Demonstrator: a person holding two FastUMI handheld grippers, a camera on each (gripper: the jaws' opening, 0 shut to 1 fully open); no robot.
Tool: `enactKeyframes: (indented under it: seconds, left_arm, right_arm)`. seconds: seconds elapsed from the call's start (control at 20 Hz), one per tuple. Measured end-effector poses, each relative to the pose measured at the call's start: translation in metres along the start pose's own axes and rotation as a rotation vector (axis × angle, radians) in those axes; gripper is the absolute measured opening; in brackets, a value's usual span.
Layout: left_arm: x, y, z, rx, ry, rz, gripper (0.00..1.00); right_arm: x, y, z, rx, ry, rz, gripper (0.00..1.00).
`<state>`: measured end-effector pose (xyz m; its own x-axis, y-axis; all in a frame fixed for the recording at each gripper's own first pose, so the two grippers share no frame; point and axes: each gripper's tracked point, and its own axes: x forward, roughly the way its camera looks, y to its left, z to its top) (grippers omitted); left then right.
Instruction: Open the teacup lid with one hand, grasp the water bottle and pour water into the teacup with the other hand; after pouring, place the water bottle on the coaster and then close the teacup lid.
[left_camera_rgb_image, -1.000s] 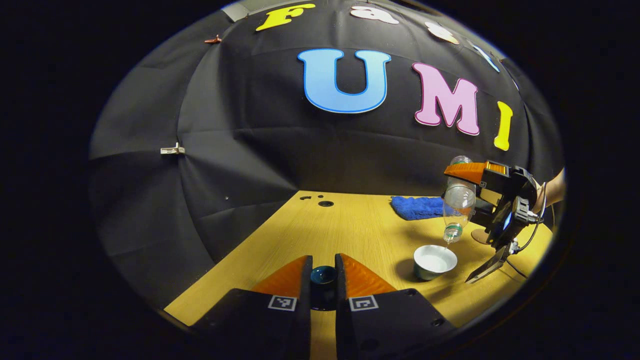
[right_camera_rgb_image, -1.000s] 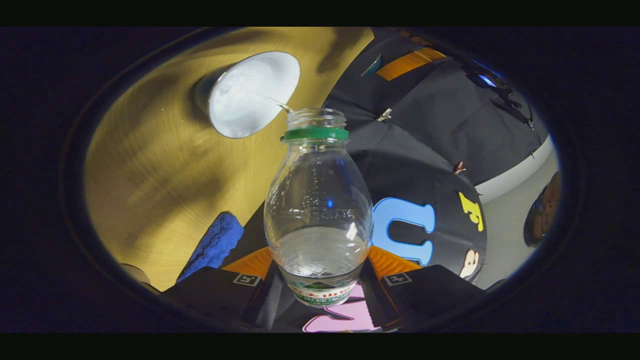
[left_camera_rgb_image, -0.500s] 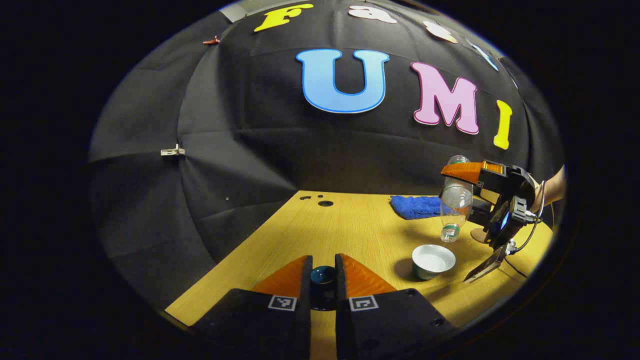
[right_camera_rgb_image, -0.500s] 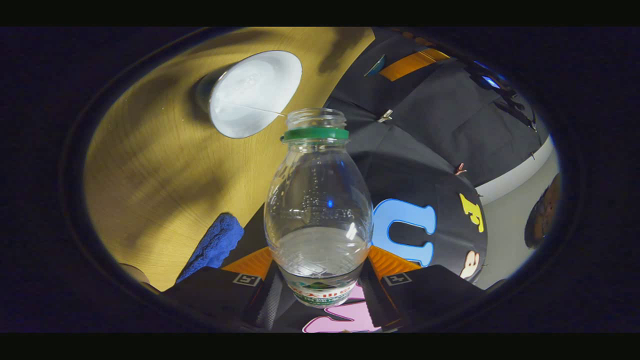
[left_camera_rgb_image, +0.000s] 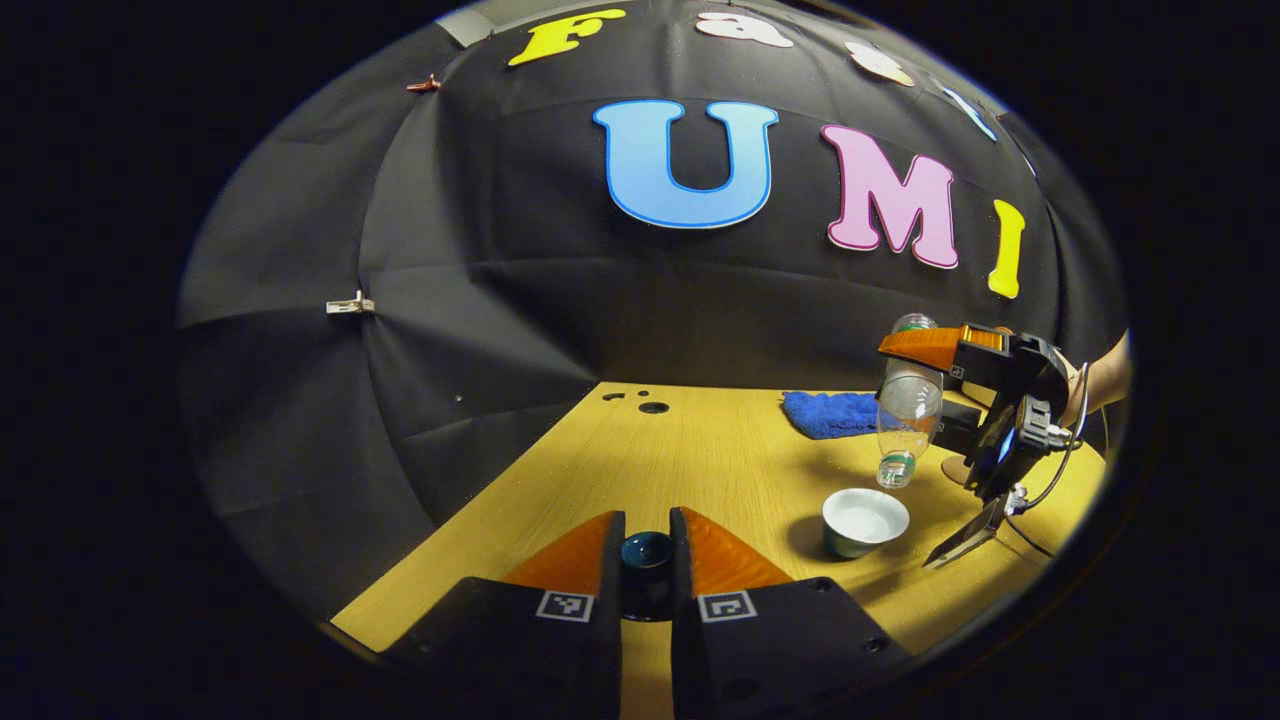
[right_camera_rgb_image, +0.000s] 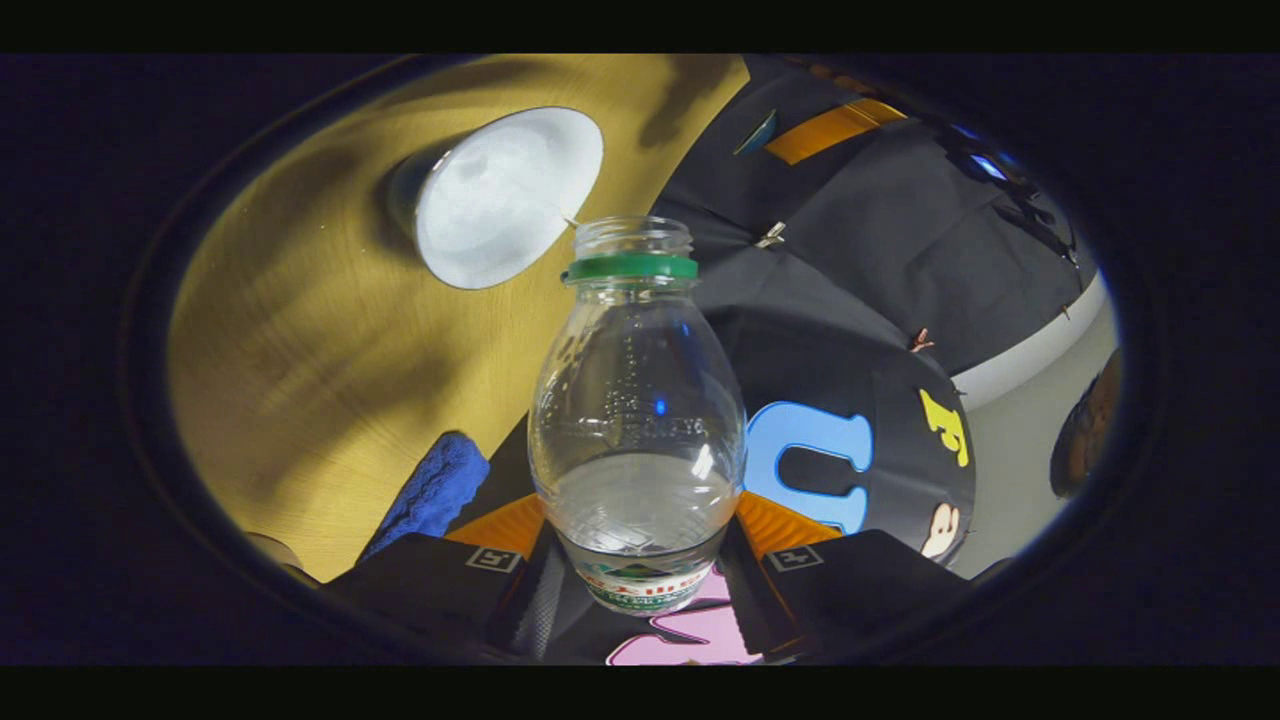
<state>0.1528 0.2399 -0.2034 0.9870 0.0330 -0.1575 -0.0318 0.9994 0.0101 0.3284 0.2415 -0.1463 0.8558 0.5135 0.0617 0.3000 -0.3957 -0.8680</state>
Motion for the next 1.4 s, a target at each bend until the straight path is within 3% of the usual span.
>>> enactKeyframes:
  seconds: [0.15,0.25,0.4,0.5,0.6,0.7,0.85,0.95,1.05,1.2,1.3,1.4]
  left_arm:
    - [-0.002,-0.003,0.003,0.0,-0.006,0.005,0.2]
    - [-0.004,-0.003,0.007,0.003,-0.013,0.014,0.27]
    - [-0.006,-0.008,0.011,0.003,-0.021,0.03,0.2]
    - [-0.008,-0.013,0.012,0.006,-0.023,0.041,0.27]
    - [-0.011,-0.02,0.018,0.012,-0.031,0.049,0.24]
    - [-0.014,-0.03,0.023,0.007,-0.038,0.051,0.27]
    - [-0.017,-0.05,0.031,-0.044,-0.046,0.041,0.2]
    - [-0.016,-0.06,0.036,-0.054,-0.055,0.046,0.24]
    - [-0.017,-0.07,0.039,-0.055,-0.061,0.048,0.24]
    - [-0.016,-0.09,0.04,-0.059,-0.063,0.039,0.24]
    - [-0.015,-0.101,0.042,-0.059,-0.071,0.03,0.24]
    - [-0.013,-0.114,0.044,-0.054,-0.074,0.016,0.24]
  right_arm:
    - [-0.002,-0.001,-0.006,0.014,0.012,0.002,0.73]
    - [-0.005,0.0,-0.018,0.055,0.048,0.013,0.73]
    - [-0.015,0.004,-0.043,0.19,0.161,0.052,0.73]
    - [-0.026,0.006,-0.062,0.351,0.253,0.076,0.73]
    - [-0.037,0.005,-0.082,0.508,0.341,0.091,0.73]
    - [-0.051,0.009,-0.105,0.689,0.45,0.113,0.73]
    - [-0.078,0.024,-0.138,1.011,0.596,0.133,0.73]
    - [-0.084,0.028,-0.167,1.144,0.659,0.118,0.74]
    - [-0.101,0.032,-0.178,1.281,0.689,0.097,0.74]
    - [-0.112,0.044,-0.184,1.603,0.697,0.063,0.74]
    - [-0.116,0.067,-0.179,1.804,0.701,0.087,0.74]
    - [-0.122,0.079,-0.174,1.907,0.671,0.061,0.74]
